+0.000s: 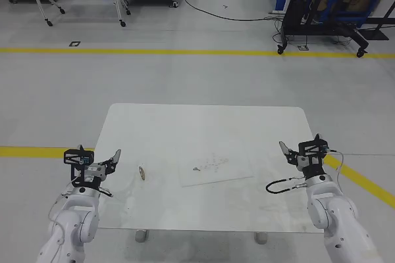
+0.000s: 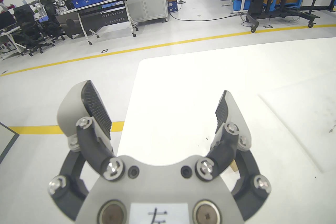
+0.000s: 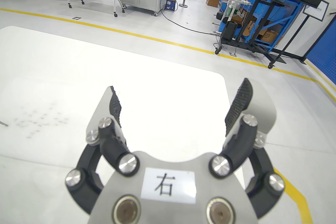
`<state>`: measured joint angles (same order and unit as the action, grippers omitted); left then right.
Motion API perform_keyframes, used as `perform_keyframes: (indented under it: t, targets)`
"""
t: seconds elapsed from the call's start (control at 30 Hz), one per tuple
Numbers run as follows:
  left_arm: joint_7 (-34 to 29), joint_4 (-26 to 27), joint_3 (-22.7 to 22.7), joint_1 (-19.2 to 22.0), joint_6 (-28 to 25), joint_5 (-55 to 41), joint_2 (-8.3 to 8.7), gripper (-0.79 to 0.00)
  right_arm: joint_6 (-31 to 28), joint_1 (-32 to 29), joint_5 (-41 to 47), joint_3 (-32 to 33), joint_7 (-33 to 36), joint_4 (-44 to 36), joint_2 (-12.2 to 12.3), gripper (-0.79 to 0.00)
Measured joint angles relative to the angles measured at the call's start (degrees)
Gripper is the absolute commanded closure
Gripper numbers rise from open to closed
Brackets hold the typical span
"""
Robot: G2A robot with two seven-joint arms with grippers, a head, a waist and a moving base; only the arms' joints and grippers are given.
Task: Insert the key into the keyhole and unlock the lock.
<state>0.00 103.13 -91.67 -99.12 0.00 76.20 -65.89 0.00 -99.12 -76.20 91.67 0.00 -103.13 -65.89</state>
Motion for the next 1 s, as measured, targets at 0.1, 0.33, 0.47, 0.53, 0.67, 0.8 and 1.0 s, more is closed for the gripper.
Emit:
perform_keyframes:
  t: [0.1, 0.33, 0.47, 0.53, 0.67, 0.8, 1.0]
  targets:
    - [0.0, 0.0, 0.0, 0.0, 0.0, 0.0, 0.0, -0.784, 0.0, 0.0, 0.0, 0.0, 0.0, 0.0, 0.0, -0.784]
    - [0.0, 0.0, 0.0, 0.0, 0.0, 0.0, 0.0, -0.785, 0.0, 0.0, 0.0, 0.0, 0.0, 0.0, 0.0, -0.785]
    - [0.0, 0.0, 0.0, 0.0, 0.0, 0.0, 0.0, -0.785, -2.41, 0.77, -1.36, -1.22, -0.5, -1.11, 0.03, -0.785]
    - [0.0, 0.0, 0.0, 0.0, 0.0, 0.0, 0.0, -0.785, -4.22, 2.41, -3.92, -3.3, 1.47, -1.0, 0.0, -0.785]
    - [0.0, 0.0, 0.0, 0.0, 0.0, 0.0, 0.0, -0.785, -9.45, 8.35, -4.52, -8.65, 5.76, 1.64, -0.36, -0.785]
    - [0.0, 0.0, 0.0, 0.0, 0.0, 0.0, 0.0, -0.785, -13.17, 12.46, -6.31, -10.97, 9.06, 4.3, -0.38, -0.785]
    - [0.0, 0.0, 0.0, 0.0, 0.0, 0.0, 0.0, -0.785, -12.8, 12.34, -6.52, -10.85, 8.89, 4.22, -0.37, -0.785]
